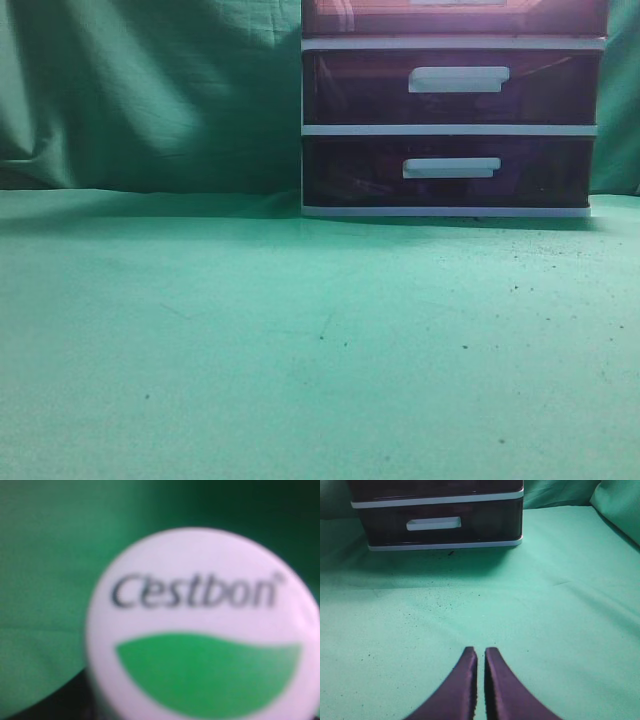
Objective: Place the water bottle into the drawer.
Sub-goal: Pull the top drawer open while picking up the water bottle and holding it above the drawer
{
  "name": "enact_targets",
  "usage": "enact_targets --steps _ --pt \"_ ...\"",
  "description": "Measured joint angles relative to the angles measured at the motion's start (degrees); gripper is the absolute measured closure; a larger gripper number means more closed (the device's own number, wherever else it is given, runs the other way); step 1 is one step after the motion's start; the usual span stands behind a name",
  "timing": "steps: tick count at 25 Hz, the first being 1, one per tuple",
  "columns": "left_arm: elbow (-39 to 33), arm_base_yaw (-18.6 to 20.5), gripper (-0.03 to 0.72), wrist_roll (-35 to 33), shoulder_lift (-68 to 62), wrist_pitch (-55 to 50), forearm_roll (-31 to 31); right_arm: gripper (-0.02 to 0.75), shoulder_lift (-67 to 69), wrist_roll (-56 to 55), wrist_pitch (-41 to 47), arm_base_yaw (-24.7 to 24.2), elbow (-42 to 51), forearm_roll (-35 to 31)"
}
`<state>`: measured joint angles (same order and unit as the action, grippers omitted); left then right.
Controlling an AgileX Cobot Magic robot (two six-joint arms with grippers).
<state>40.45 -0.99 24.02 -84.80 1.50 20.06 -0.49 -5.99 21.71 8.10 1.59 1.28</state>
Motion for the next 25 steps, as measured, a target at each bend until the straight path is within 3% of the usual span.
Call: enact_targets --steps 3,10,11,14,16,18,20,25 --pt "2.5 -3.3 0.391 0.0 3.9 -4.7 0.0 0.738 0.0 0.0 0.0 0.0 0.0 0.0" --pt "11.5 -16.3 0.391 0.0 12.9 -19.4 0.0 0.738 0.0 0.0 0.0 0.0 0.0 0.0" --pt "12.6 -18.3 0.391 0.0 14.1 -21.1 -0.1 0.688 0.0 0.5 -0.3 0.0 0.0 0.0" --pt "14.5 -23.6 0.391 0.0 17.4 -25.2 -0.3 0.688 0.0 1.2 -2.8 0.0 0.0 0.0" --pt "14.9 -26.6 0.391 -0.5 19.4 -27.3 -0.5 0.688 0.0 1.3 -10.6 0.0 0.1 0.0" --pt "14.9 -29.6 0.391 -0.9 21.0 -29.6 -0.9 0.688 0.0 1.4 -25.9 0.0 0.2 0.0" --pt "14.9 -31.7 0.391 -0.9 21.7 -31.2 -1.2 0.688 0.0 1.6 -35.8 0.0 -1.4 -0.8" --pt "14.9 -34.0 0.391 -0.9 21.8 -31.5 -1.5 0.688 11.1 4.6 -17.6 0.0 -17.8 -0.3"
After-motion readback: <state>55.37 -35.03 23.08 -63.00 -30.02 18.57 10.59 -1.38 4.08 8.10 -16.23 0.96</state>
